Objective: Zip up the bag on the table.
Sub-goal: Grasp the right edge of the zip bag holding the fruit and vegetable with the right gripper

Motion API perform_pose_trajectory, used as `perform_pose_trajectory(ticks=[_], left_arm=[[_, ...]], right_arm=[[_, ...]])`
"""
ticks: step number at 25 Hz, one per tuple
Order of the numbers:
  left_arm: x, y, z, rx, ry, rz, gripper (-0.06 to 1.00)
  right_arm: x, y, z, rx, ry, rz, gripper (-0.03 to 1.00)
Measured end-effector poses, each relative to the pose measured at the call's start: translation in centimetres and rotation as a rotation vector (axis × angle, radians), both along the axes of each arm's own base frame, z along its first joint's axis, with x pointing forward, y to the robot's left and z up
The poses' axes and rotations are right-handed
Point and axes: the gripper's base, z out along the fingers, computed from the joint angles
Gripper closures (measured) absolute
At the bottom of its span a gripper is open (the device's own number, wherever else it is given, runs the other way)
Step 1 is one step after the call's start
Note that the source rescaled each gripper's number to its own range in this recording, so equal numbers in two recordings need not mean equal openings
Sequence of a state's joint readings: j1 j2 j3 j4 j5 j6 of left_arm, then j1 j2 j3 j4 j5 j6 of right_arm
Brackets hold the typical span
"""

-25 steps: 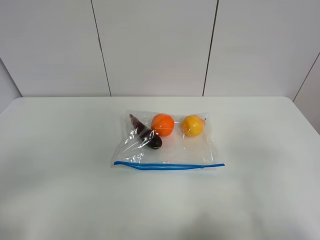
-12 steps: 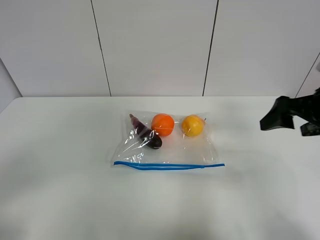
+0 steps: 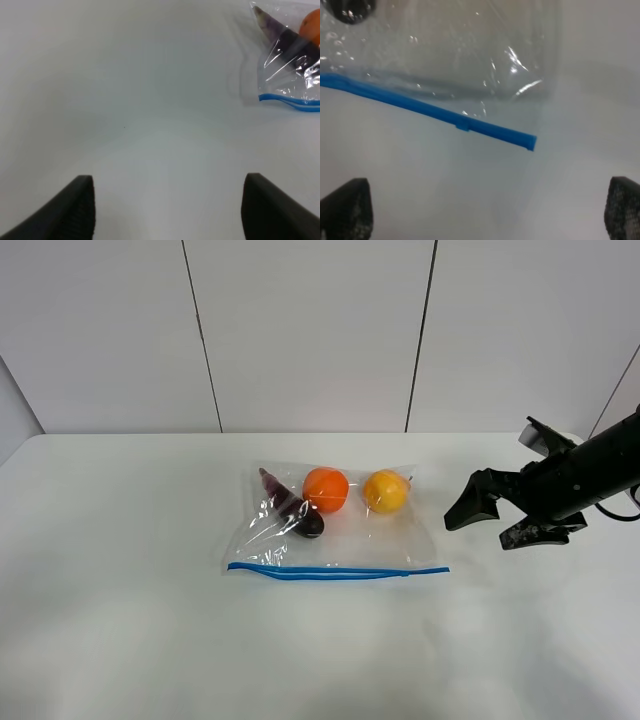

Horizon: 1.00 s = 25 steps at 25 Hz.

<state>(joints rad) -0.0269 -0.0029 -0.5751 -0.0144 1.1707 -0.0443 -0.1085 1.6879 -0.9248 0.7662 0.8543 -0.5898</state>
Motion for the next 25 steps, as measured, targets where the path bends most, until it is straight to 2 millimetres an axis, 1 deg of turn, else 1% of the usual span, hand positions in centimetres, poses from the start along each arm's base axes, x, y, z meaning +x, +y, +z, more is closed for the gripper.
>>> perform_pose_trajectory(ticks=[5,8,11,14,17,21,25], left_arm=[[0.0,0.0,0.0,0.0,0.0,0.0,0.14],[0.0,0.0,0.0,0.0,0.0,0.0,0.14],[0.0,0.0,0.0,0.0,0.0,0.0,0.14],[0.0,0.0,0.0,0.0,0.0,0.0,0.14],[0.0,0.0,0.0,0.0,0.0,0.0,0.14],[0.0,0.0,0.0,0.0,0.0,0.0,0.14],[0.0,0.0,0.0,0.0,0.0,0.0,0.14]], right_arm=[[0.8,-1.4,-2.3,0.148,0.034,-0.029,-0.03],[1.1,-1.3,-4.0,0.206,0.065,-0.012,-0.03],[1.3,-1.1,-6.4,0.25,0.123,-0.003,-0.03],[1.4,-1.0,-8.4,0.285,0.158,0.005,0.0],[1.5,-0.8,-9.9,0.319,0.18,-0.003,0.01],[1.9,-0.5,-10.7,0.389,0.197,-0.005,0.02],[2.6,-0.4,-10.5,0.394,0.171,-0.009,0.04]])
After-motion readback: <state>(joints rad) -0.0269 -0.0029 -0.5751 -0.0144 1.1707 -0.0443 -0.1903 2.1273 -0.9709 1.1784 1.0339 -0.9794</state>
